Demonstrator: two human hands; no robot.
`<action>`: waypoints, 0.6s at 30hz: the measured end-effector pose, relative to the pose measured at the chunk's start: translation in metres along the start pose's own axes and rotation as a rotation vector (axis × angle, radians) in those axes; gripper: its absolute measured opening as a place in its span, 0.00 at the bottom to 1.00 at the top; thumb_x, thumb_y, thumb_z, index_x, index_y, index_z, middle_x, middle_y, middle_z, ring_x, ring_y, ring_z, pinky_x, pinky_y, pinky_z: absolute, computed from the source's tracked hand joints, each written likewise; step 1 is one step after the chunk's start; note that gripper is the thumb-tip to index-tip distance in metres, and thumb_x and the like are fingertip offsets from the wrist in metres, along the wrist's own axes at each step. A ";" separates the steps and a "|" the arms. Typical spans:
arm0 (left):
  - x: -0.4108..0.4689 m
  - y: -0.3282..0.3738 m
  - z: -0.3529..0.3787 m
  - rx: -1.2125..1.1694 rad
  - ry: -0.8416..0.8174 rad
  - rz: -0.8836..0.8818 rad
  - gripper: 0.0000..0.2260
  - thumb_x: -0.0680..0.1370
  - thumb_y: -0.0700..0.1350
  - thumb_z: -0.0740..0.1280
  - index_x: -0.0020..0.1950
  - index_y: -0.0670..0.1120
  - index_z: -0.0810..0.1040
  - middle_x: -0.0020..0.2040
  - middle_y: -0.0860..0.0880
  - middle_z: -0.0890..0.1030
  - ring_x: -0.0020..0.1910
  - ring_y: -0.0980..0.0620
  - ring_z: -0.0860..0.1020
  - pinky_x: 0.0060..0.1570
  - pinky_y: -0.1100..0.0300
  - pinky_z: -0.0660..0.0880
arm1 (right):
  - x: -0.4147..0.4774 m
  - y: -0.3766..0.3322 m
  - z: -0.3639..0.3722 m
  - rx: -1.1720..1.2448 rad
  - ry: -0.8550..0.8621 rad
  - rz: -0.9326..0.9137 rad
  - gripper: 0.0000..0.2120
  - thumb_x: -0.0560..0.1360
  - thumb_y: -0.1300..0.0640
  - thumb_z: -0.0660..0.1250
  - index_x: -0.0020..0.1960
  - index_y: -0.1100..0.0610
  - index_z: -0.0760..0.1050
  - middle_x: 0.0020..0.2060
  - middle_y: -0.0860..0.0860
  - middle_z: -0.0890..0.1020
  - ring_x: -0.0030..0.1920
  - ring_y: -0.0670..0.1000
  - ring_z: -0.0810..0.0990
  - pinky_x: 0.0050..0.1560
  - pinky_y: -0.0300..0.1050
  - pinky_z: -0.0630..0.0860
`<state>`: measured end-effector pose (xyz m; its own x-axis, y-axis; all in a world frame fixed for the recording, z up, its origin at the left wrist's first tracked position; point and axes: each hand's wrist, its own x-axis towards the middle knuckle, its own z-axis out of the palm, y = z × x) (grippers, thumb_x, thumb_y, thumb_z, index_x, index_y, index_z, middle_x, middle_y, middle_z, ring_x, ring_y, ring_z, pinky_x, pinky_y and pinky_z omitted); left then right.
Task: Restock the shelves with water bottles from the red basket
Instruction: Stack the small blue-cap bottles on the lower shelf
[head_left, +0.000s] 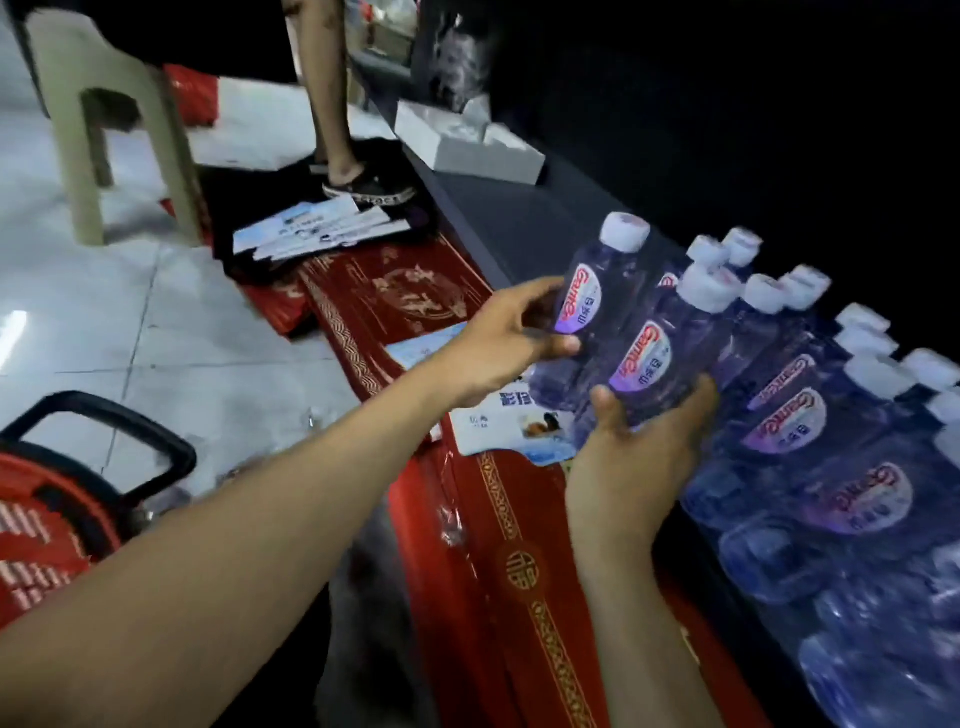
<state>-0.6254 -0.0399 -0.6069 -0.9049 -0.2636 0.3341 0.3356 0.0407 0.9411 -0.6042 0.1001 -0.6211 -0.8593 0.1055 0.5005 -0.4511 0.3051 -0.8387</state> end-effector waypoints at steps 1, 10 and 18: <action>0.007 -0.005 0.004 -0.012 -0.018 -0.020 0.24 0.73 0.26 0.68 0.68 0.39 0.72 0.55 0.47 0.80 0.47 0.63 0.79 0.52 0.66 0.76 | 0.002 0.001 0.000 -0.017 0.018 -0.012 0.33 0.75 0.65 0.70 0.75 0.62 0.59 0.70 0.60 0.67 0.65 0.48 0.66 0.54 0.16 0.57; 0.034 -0.032 0.013 -0.027 -0.121 -0.053 0.24 0.76 0.28 0.67 0.71 0.39 0.72 0.64 0.41 0.79 0.64 0.43 0.77 0.66 0.47 0.73 | 0.014 0.024 0.002 -0.058 0.070 0.087 0.35 0.76 0.67 0.67 0.77 0.58 0.55 0.70 0.56 0.65 0.54 0.31 0.63 0.48 0.12 0.59; 0.043 -0.033 0.017 -0.047 -0.136 0.035 0.26 0.73 0.28 0.69 0.71 0.38 0.71 0.59 0.46 0.80 0.58 0.57 0.78 0.59 0.61 0.74 | 0.023 0.028 0.007 -0.039 0.091 0.104 0.35 0.76 0.67 0.67 0.77 0.56 0.55 0.66 0.50 0.66 0.55 0.32 0.65 0.48 0.13 0.60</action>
<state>-0.6798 -0.0363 -0.6223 -0.9183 -0.1297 0.3739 0.3769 0.0018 0.9263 -0.6383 0.1042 -0.6347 -0.8750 0.2231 0.4298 -0.3491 0.3245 -0.8791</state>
